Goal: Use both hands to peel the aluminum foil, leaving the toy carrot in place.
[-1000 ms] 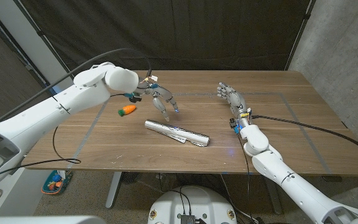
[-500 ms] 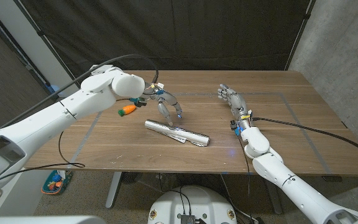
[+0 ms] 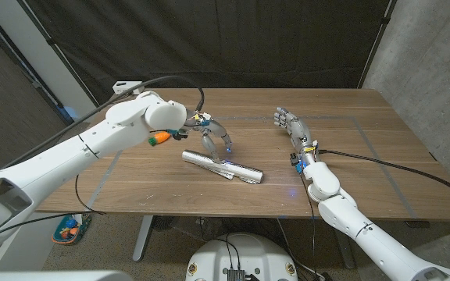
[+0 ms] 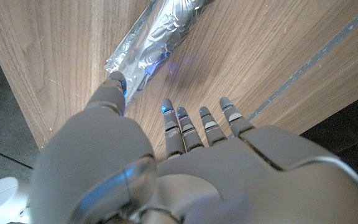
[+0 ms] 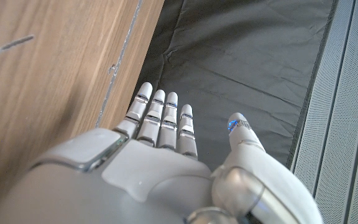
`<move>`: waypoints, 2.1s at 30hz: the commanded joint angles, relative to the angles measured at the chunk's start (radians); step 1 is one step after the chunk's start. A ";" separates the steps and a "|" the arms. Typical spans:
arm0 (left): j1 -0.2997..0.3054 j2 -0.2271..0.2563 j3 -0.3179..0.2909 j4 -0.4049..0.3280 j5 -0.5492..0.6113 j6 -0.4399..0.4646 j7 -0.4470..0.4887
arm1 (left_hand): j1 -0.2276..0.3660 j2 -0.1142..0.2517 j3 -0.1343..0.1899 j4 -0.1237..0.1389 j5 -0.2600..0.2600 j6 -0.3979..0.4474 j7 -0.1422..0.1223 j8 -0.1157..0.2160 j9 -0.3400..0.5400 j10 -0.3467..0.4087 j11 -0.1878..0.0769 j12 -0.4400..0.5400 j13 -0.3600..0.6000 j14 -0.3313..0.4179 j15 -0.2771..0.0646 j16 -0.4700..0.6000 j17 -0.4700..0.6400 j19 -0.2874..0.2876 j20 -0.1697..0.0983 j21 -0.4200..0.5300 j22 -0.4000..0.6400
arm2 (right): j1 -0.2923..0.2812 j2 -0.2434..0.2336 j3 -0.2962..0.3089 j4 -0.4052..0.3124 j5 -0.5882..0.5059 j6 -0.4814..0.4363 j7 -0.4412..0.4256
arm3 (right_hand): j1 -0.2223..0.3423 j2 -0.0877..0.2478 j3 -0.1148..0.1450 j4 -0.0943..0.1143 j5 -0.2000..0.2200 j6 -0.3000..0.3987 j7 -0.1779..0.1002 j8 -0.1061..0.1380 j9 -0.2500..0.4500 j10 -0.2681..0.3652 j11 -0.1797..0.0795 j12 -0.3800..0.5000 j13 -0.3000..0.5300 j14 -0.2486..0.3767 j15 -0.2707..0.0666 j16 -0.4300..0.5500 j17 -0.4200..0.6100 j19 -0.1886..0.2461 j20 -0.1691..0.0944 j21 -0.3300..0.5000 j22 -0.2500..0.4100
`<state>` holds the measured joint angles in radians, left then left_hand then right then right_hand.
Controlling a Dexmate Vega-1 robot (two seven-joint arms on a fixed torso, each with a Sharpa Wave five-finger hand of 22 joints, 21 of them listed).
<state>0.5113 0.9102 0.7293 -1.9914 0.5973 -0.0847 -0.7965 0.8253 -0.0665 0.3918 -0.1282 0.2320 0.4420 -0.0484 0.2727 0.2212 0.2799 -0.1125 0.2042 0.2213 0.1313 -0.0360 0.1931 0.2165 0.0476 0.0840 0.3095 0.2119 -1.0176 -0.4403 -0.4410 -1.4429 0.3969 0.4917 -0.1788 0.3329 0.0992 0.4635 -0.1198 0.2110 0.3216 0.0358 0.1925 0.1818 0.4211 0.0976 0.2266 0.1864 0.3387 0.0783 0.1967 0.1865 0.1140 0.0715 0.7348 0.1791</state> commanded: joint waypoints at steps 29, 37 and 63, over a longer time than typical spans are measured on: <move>0.086 -0.041 0.017 -0.048 0.216 -0.026 0.041 | 0.033 0.016 -0.010 0.000 0.001 0.075 -0.005 0.038 -0.002 0.012 0.003 0.013 0.001 -0.007 -0.055 0.013 0.001 0.002 -0.007 0.012 0.004 | -0.025 0.005 0.007 0.006 0.002 0.032 0.004 | -0.013 -0.002 0.001 0.002 -0.003 0.006 -0.002 0.000 0.001 0.009 0.001 0.005 0.002 0.011 -0.001 0.003 0.001 0.008 0.001 -0.009 0.003; 0.094 -0.052 0.026 -0.049 0.276 -0.025 0.049 | 0.045 0.035 -0.005 0.002 0.000 0.103 0.001 0.052 -0.003 0.038 0.000 0.022 0.000 0.014 -0.059 0.022 0.003 0.015 -0.007 0.019 0.004 | -0.021 0.009 0.006 0.016 0.003 0.040 0.007 | -0.014 -0.002 0.001 0.002 -0.003 0.006 -0.001 0.000 0.001 0.009 0.003 0.004 0.002 0.011 0.000 0.002 0.000 0.009 0.001 -0.011 0.003; 0.147 -0.061 0.024 -0.069 0.358 -0.032 0.082 | 0.077 0.065 -0.004 -0.001 -0.010 0.133 -0.052 0.073 -0.009 0.118 -0.004 0.059 0.011 0.127 -0.073 0.050 0.026 0.100 -0.032 0.064 0.006 | -0.045 -0.007 0.011 -0.013 0.004 0.028 0.003 | -0.021 -0.003 0.001 0.002 -0.004 0.010 -0.004 0.000 0.001 0.011 0.001 0.003 0.002 0.015 0.000 0.002 0.000 0.012 0.001 -0.016 0.003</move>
<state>0.6386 0.8526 0.7521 -2.0505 0.9189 -0.1115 -0.7321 0.8838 -0.0049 0.3836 -0.1256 0.2281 0.5405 -0.0804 0.3290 0.2135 0.3771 -0.1162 0.2502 0.2258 0.2331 -0.0391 0.2307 0.2350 0.1296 0.0562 0.3598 0.2165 -1.0504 -0.4414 -0.4340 -1.4443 0.4000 0.5224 -0.1719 0.3195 0.0942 0.4636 -0.1199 0.2070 0.3251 0.0321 0.1925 0.1818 0.4210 0.0977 0.2266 0.1865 0.3435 0.0769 0.1967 0.1862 0.1137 0.0714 0.7201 0.1790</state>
